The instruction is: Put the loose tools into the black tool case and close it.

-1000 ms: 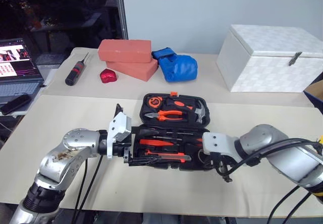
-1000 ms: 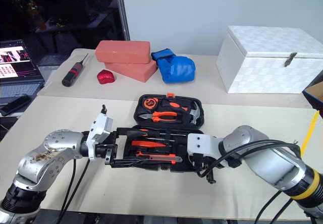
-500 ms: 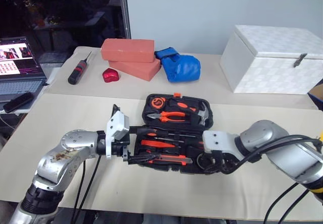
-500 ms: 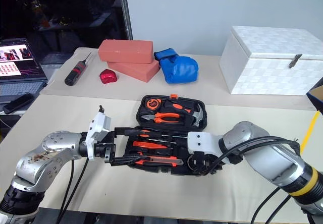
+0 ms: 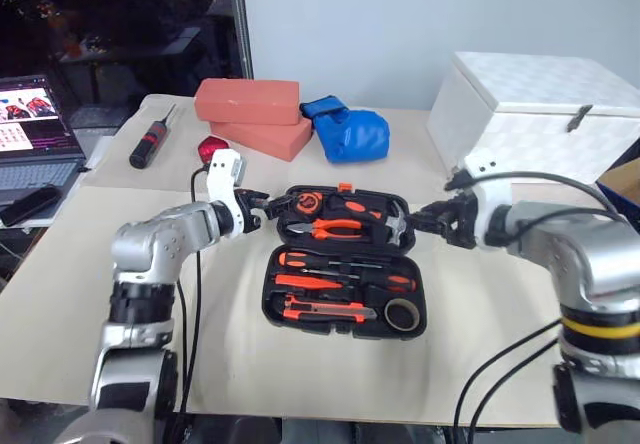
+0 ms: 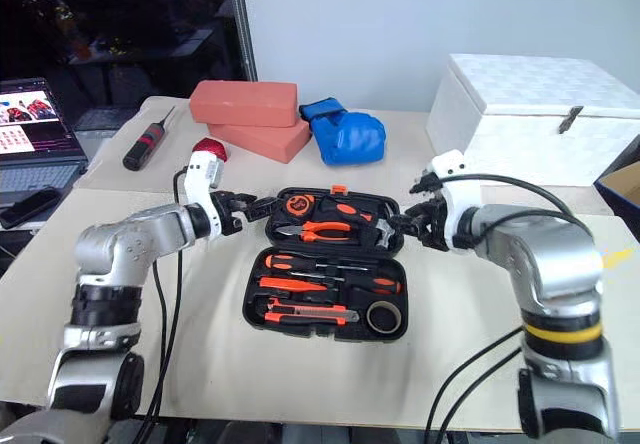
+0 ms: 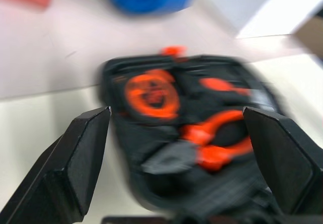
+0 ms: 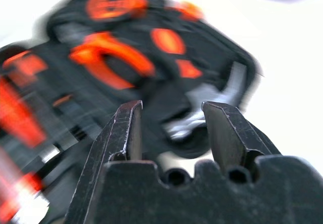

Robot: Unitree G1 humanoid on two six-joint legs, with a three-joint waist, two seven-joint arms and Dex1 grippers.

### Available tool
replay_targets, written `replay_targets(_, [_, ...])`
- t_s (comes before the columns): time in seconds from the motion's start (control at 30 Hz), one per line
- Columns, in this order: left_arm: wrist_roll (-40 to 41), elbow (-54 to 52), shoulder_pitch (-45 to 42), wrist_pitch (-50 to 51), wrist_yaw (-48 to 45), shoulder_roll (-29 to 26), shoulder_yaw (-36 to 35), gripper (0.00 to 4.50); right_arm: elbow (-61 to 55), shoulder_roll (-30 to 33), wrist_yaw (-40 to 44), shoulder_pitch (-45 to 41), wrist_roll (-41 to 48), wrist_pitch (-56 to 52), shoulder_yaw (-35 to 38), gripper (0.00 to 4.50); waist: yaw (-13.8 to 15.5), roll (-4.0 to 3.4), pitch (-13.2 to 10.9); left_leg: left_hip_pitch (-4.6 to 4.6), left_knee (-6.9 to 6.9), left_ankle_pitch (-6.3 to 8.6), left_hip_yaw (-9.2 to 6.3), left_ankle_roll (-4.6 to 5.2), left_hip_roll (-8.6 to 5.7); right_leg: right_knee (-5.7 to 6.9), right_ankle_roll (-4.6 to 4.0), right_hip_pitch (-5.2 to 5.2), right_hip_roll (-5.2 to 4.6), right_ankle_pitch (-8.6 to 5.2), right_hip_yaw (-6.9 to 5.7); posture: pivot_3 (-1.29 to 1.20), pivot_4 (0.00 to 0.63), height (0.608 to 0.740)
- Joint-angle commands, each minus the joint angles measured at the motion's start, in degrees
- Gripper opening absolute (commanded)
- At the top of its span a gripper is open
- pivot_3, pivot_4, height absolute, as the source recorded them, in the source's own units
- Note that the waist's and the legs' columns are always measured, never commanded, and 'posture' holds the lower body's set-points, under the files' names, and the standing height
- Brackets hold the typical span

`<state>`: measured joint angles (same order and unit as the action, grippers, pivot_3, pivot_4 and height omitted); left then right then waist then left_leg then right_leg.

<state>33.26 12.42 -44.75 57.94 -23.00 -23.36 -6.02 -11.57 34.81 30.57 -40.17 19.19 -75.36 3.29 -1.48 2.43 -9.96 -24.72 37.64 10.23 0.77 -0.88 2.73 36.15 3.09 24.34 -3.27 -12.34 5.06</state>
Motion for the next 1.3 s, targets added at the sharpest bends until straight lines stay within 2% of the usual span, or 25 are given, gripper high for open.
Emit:
replay_targets(0.03, [-4.0,8.3,-5.5,-1.7,1.0,0.8,1.1,4.50,9.5,-1.4,-3.1,-3.1,-3.1,4.6,-1.4,2.25,0.0,0.00,0.0,-0.02,-0.05,0.01,0.00,0.01,-0.01,-0.02,-0.09,0.02,0.00,0.02,-0.01,0.00,0.150,0.736])
replay_targets(0.13, [-6.2,12.2,-7.0,-1.7,-0.9,1.3,3.3,3.76,15.0,-1.5,-2.3,-3.5,-4.3,6.9,-4.3,2.29,0.1,0.00,0.0,-0.06,-0.39,0.01,-0.02,0.01,-0.12,-0.15,-0.11,0.09,-0.06,0.04,0.01,0.00,0.150,0.736])
replay_targets(0.23, [-7.7,14.4,-7.4,-2.3,-3.9,1.3,5.0,2.70,18.1,-2.3,-2.1,-3.9,-4.4,8.2,-4.8,1.51,0.0,0.00,0.0,-0.08,-0.71,0.02,-0.02,0.01,-0.19,-0.22,-0.08,0.17,-0.13,0.00,0.01,0.00,0.150,0.736])
replay_targets(0.37, [-8.6,15.6,-7.6,-3.4,-7.5,1.2,6.2,1.24,18.6,-2.9,-1.2,-3.9,-3.5,8.3,-4.4,0.12,0.0,0.00,0.0,-0.06,-0.73,0.02,-0.05,0.00,-0.19,-0.21,-0.09,0.15,-0.12,0.01,-0.02,0.00,0.150,0.736])
replay_targets(0.47, [-8.6,15.1,-7.2,-5.1,-9.8,1.3,5.7,0.24,18.5,-3.9,-0.8,-4.1,-2.7,10.3,-3.0,0.00,-0.1,0.00,0.0,0.05,-0.71,0.00,-0.07,-0.03,-0.19,-0.20,-0.08,0.03,-0.12,0.01,-0.02,0.00,0.150,0.736])
replay_targets(0.5, [-8.5,14.6,-6.9,-5.8,-10.7,1.3,5.4,0.10,18.6,-4.5,-0.8,-4.4,-2.1,10.9,-2.1,0.00,-0.1,0.00,0.0,0.08,-0.71,-0.01,-0.08,-0.03,-0.20,-0.19,-0.07,-0.01,-0.12,0.00,-0.02,0.00,0.150,0.736])
replay_targets(0.77, [-9.3,8.1,-5.5,-16.8,-17.2,1.2,5.5,0.10,19.3,-7.0,0.9,-8.2,-4.3,29.1,-1.5,0.00,-1.1,0.00,-0.1,0.00,-0.70,-0.23,-0.11,-0.11,-0.20,-0.13,0.02,0.13,-0.10,0.03,0.00,0.00,0.150,0.736])
replay_targets(0.87, [-11.3,6.9,-5.2,-23.9,-18.9,1.0,5.6,0.10,18.2,-6.3,2.5,-8.5,-5.0,35.2,-1.5,0.00,-1.1,0.00,-0.2,-0.08,-0.71,-0.23,-0.11,-0.11,-0.20,-0.14,-0.01,0.19,-0.10,0.06,0.01,0.00,0.150,0.736])
replay_targets(1.03, [-16.8,3.2,1.0,-37.1,-23.7,-1.4,9.1,0.10,8.1,-3.8,6.8,1.0,-3.0,41.3,-0.2,0.00,-0.8,-0.02,-0.2,-0.78,-0.74,-0.23,-0.11,-0.11,-0.21,-0.10,-0.09,0.85,-0.13,0.13,0.01,0.00,0.150,0.736])
replay_targets(1.1, [-18.7,0.9,4.6,-42.0,-25.3,-2.4,10.2,0.10,2.8,-3.4,6.8,6.1,-1.6,40.4,1.8,0.00,-0.6,-0.04,-0.2,-0.82,-0.86,-0.19,-0.12,-0.08,-0.20,-0.06,-0.08,0.88,-0.13,0.12,-0.02,0.00,0.150,0.736])
replay_targets(1.3, [-19.9,-3.9,11.4,-48.2,-28.1,-4.2,10.4,0.10,-9.9,-1.6,7.0,21.4,-1.6,43.5,4.8,0.00,-0.2,-0.06,-0.2,-0.80,-0.88,-0.01,-0.06,-0.01,-0.20,-0.21,0.00,0.73,-0.19,0.06,0.00,0.00,0.150,0.736])
